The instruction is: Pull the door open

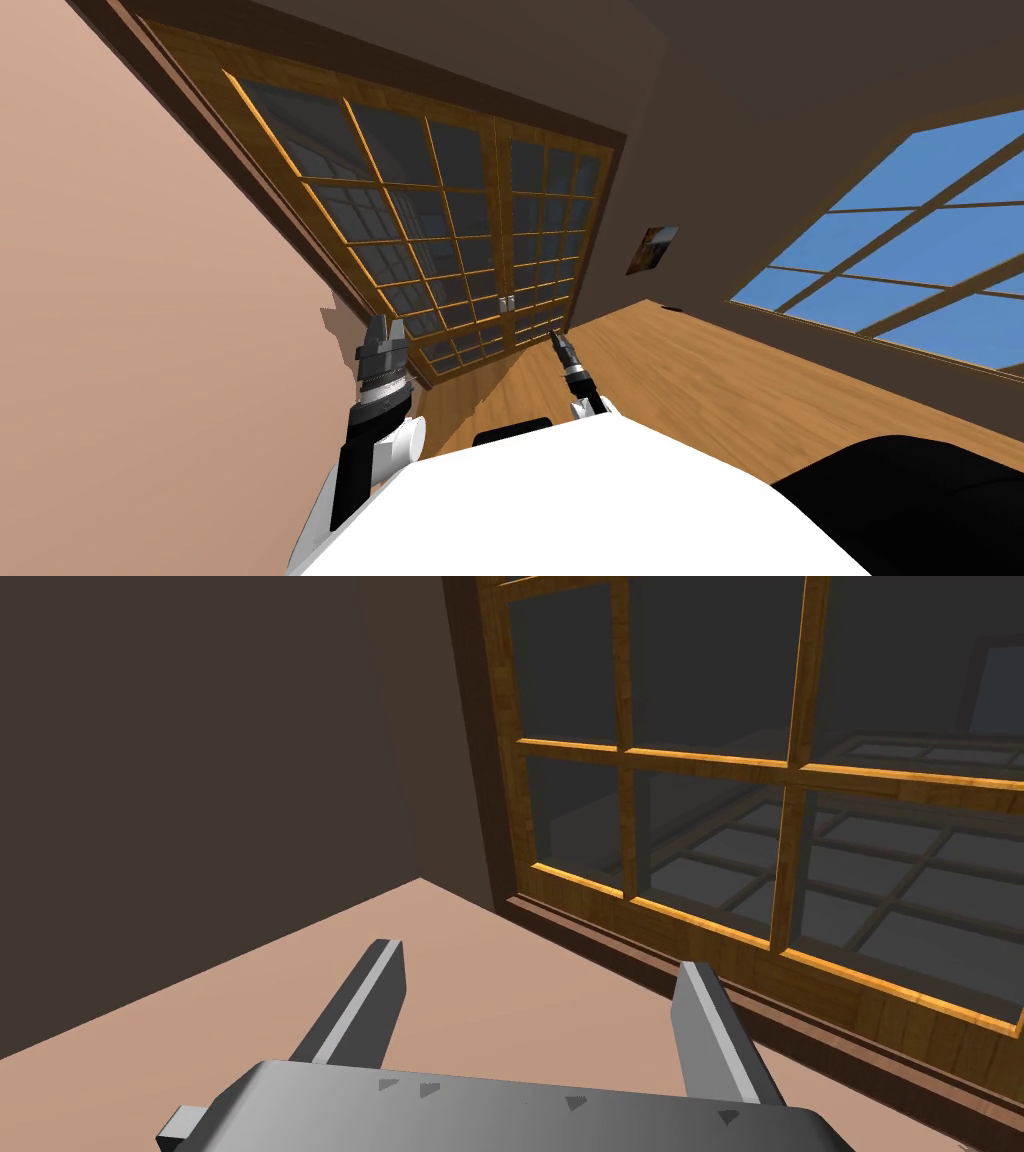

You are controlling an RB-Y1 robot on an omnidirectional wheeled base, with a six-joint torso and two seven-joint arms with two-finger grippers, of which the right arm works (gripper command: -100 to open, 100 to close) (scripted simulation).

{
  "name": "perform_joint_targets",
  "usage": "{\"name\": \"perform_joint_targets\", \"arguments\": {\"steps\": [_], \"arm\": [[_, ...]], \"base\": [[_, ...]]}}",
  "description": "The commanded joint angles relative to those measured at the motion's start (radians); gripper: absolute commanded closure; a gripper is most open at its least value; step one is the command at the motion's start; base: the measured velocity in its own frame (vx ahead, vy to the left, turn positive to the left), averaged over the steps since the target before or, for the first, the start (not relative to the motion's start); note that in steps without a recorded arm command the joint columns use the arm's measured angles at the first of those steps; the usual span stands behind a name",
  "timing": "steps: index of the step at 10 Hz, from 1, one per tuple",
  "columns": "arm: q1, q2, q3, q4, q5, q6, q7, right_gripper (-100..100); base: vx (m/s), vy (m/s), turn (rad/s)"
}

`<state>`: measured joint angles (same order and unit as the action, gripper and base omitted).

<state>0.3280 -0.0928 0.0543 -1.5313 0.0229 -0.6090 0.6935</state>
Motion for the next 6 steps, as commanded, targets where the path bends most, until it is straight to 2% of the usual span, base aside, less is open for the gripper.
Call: {"name": "perform_joint_targets", "arguments": {"steps": [1, 4, 5, 6], "arm": [[-0.01, -0.001, 0.003, 0.032, -0.002, -0.007, 0.05, -100], [-0.032, -0.007, 0.006, 0.105, -0.008, -0.028, 0.135, -100], [-0.032, -0.007, 0.006, 0.105, -0.008, -0.028, 0.142, -100], [-0.039, -0.008, 0.007, 0.129, -0.01, -0.035, 0.172, -100]], "base": [[0.086, 0.017, 0.089], [0.111, 0.035, 0.072], [0.077, 0.027, 0.021], [0.067, 0.013, 0.048]]}}
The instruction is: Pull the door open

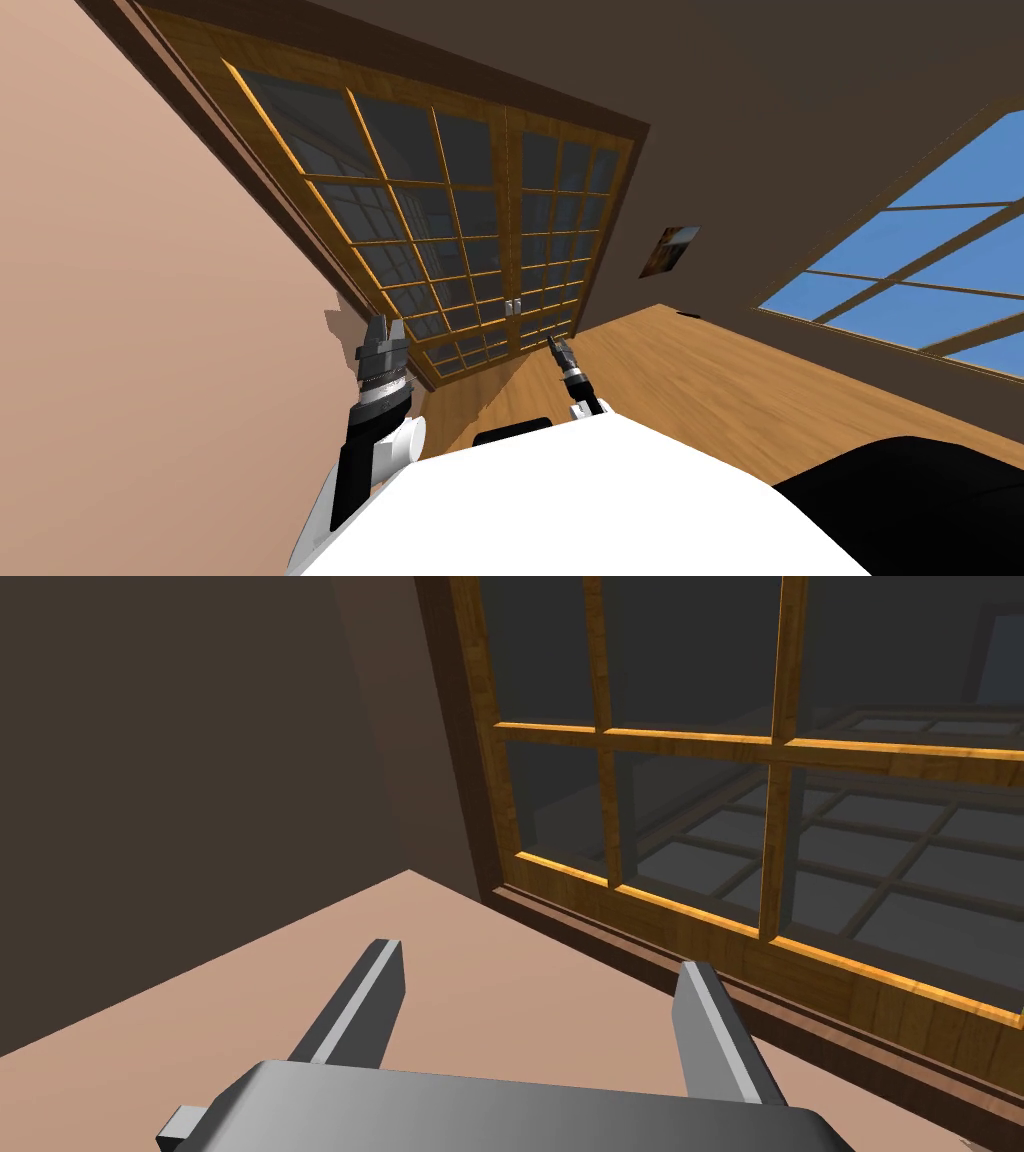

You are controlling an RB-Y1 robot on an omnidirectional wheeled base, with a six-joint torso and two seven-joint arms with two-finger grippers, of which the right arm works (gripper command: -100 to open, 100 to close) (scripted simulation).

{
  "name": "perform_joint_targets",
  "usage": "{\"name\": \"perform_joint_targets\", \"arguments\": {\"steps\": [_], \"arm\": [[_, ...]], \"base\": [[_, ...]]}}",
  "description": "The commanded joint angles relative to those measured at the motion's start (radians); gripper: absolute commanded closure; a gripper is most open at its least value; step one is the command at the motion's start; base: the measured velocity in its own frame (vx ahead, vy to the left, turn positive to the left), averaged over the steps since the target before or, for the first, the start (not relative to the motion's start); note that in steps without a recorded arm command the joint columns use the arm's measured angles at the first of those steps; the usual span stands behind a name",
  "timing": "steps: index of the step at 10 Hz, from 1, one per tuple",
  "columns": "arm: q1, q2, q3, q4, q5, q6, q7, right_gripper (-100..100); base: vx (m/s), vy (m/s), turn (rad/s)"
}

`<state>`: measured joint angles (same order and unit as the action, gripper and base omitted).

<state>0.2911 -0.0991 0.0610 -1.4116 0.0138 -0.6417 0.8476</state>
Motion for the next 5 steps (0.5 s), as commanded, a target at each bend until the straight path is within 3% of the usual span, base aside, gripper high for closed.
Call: {"name": "perform_joint_targets", "arguments": {"steps": [1, 5], "arm": [[-0.009, -0.003, 0.002, 0.033, -0.003, -0.009, 0.048, -100], [-0.037, -0.008, 0.007, 0.125, -0.01, -0.035, 0.16, -100]], "base": [[0.072, 0.018, 0.078], [0.112, 0.024, 0.068]]}}
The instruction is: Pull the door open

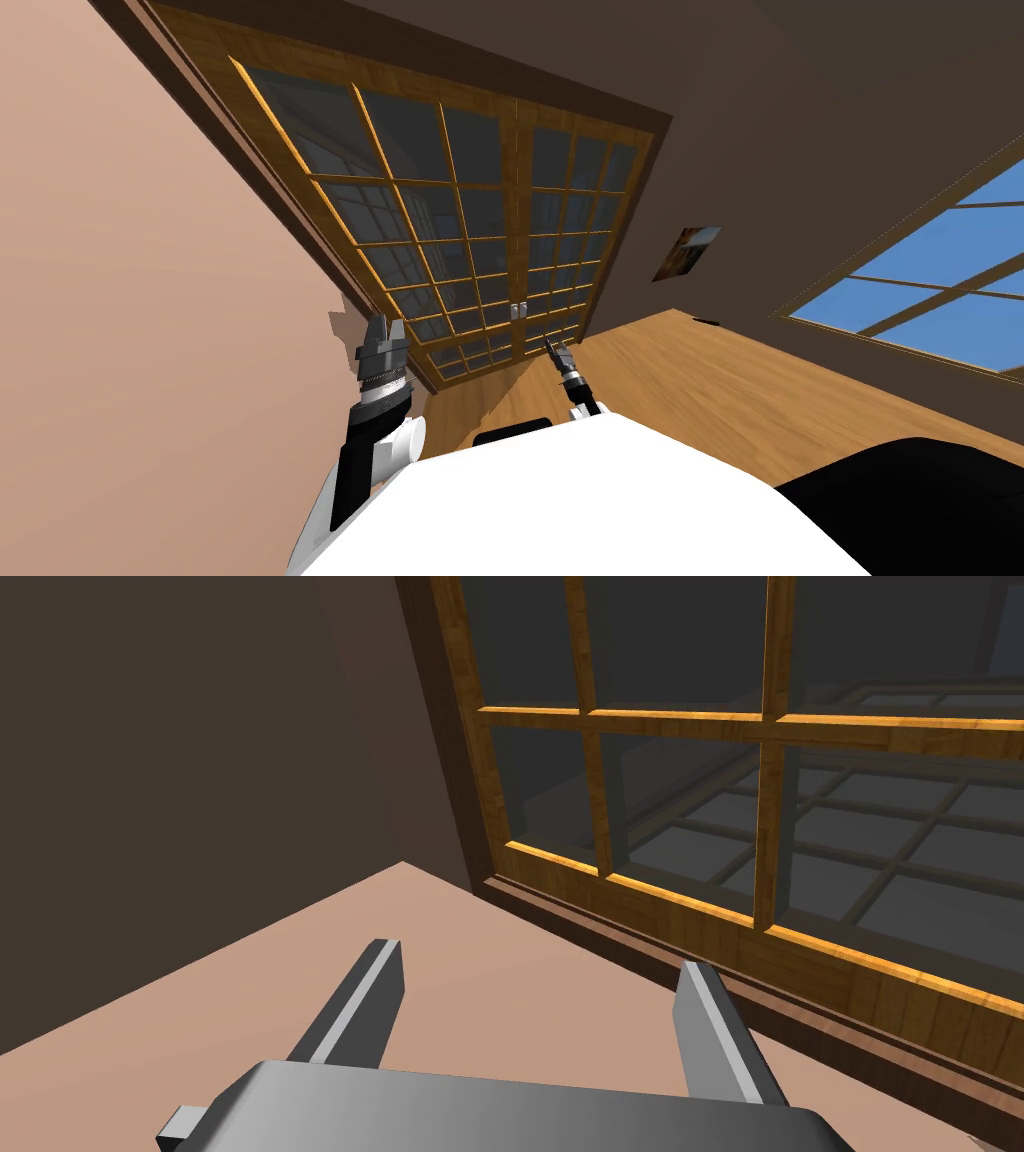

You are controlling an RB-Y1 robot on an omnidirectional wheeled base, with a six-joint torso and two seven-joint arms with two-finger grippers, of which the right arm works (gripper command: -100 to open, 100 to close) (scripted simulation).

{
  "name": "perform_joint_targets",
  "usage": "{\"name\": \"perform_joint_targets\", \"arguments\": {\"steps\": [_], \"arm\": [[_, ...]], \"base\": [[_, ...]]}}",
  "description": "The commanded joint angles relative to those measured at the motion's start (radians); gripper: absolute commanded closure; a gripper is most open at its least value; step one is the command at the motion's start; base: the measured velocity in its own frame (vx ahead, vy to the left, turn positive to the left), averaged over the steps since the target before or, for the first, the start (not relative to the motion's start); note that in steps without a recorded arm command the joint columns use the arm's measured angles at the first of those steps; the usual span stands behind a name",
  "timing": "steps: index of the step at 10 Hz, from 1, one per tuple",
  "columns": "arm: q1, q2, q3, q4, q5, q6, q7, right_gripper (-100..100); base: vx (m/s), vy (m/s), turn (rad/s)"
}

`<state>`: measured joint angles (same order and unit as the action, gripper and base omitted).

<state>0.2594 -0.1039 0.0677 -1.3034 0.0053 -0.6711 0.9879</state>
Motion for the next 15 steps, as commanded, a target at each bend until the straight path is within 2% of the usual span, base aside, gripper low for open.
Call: {"name": "perform_joint_targets", "arguments": {"steps": [1, 8, 15], "arm": [[-0.012, -0.004, 0.001, 0.039, -0.004, -0.012, 0.05, -100], [-0.057, -0.009, 0.008, 0.183, -0.015, -0.054, 0.233, -100], [-0.093, -0.011, 0.014, 0.294, -0.024, -0.086, 0.374, -100]], "base": [[0.106, 0.017, 0.062], [0.107, 0.01, 0.061], [0.099, -0.009, 0.045]]}}
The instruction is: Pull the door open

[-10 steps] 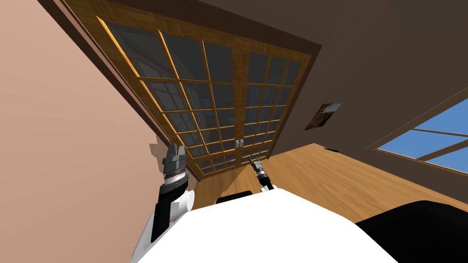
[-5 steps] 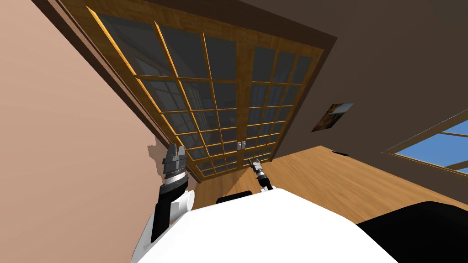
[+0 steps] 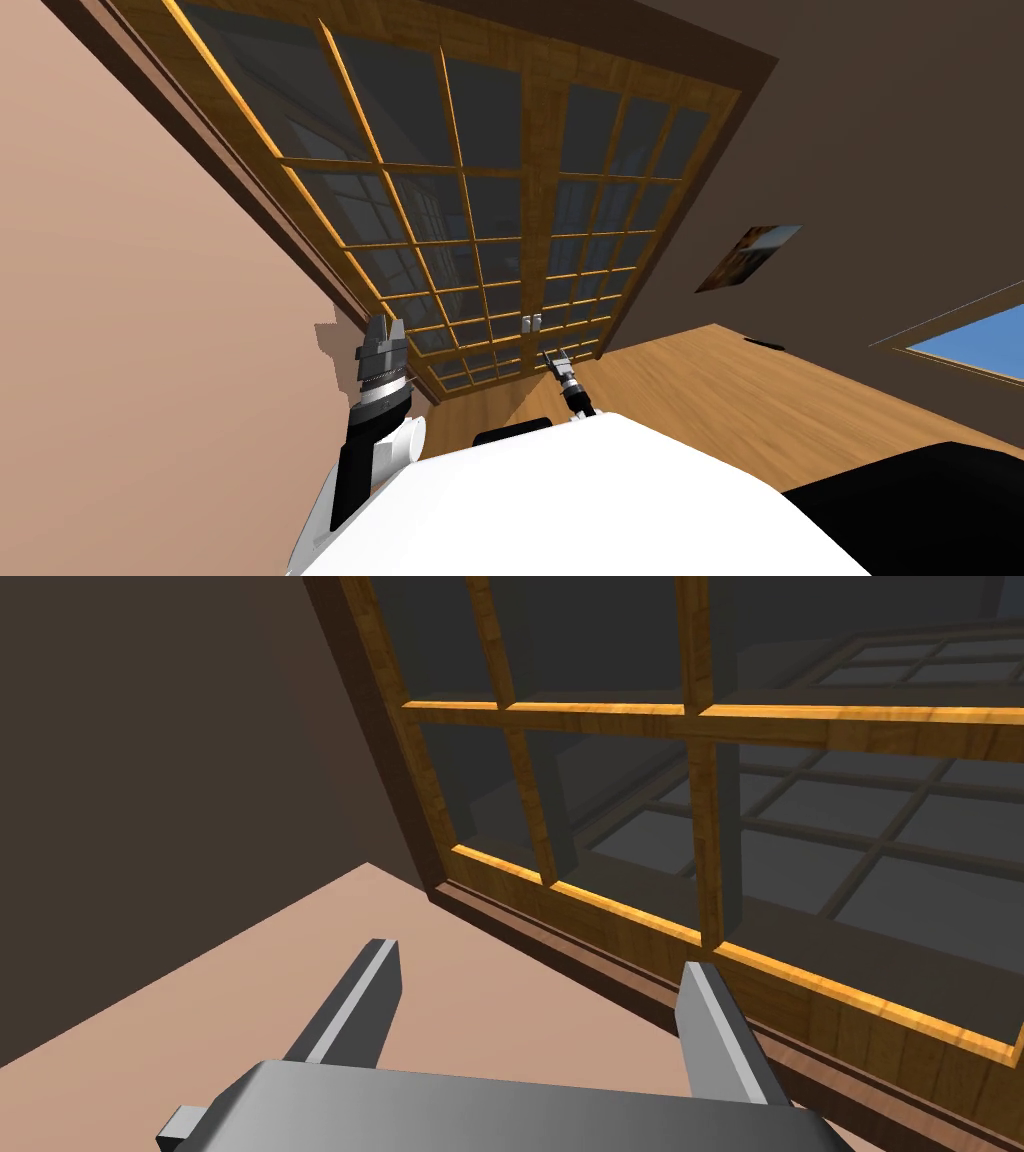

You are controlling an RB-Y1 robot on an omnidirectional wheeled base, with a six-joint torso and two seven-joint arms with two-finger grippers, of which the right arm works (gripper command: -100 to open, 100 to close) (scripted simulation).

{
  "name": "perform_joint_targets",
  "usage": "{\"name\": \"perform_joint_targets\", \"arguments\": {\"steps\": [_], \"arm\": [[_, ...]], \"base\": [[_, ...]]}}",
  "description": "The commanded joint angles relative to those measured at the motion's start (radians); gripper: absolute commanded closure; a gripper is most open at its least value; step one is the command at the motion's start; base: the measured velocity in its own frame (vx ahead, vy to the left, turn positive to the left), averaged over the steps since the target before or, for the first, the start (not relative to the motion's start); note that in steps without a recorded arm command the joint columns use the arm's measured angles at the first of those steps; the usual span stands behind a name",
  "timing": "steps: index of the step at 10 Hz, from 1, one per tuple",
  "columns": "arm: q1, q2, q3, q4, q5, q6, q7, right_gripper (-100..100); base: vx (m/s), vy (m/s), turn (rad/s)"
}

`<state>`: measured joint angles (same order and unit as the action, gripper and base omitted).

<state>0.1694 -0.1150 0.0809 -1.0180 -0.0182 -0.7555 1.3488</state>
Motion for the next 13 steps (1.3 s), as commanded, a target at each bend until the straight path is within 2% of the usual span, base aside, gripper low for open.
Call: {"name": "perform_joint_targets", "arguments": {"steps": [1, 6, 7, 8, 9, 13], "arm": [[-0.008, 0.0, 0.001, 0.022, -0.002, -0.006, 0.03, -100], [-0.034, -0.001, 0.004, 0.09, -0.008, -0.026, 0.119, -100], [-0.029, -0.001, 0.004, 0.08, -0.007, -0.023, 0.108, -100], [-0.013, -0.008, -0.011, 0.099, -0.003, -0.023, 0.109, -100], [-0.013, -0.008, -0.011, 0.099, -0.003, -0.023, 0.109, -100], [0.021, -0.026, -0.068, 0.153, 0.013, -0.025, 0.098, -100]], "base": [[0.077, -0.03, 0.03], [0.125, -0.04, 0.036], [0.063, -0.027, 0.009], [-0.096, 0.037, -0.016], [-0.132, 0.045, -0.022], [-0.157, 0.054, -0.018]]}}
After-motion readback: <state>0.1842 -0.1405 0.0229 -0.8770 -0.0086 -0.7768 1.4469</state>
